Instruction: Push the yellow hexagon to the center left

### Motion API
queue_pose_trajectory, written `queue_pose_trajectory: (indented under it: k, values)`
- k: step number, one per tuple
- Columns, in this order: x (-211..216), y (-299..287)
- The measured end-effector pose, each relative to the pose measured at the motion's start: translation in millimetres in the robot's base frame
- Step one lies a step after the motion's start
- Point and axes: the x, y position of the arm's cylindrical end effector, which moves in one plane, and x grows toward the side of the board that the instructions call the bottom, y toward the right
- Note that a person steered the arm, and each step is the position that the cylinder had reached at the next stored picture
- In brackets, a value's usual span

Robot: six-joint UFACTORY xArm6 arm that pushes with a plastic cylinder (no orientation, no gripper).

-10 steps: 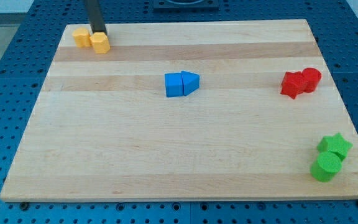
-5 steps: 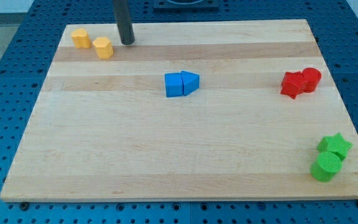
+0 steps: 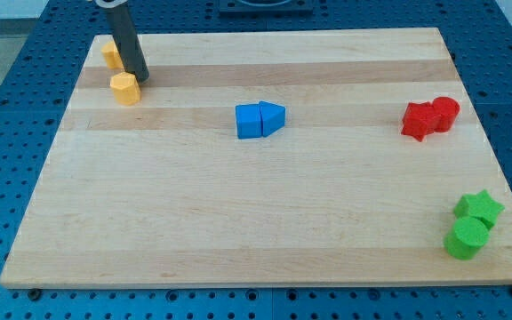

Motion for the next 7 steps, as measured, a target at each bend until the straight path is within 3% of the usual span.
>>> queue_pose_trajectory:
  k: [3,7]
  values:
    - [45.5,-6.1]
    - [57.1,-35.6]
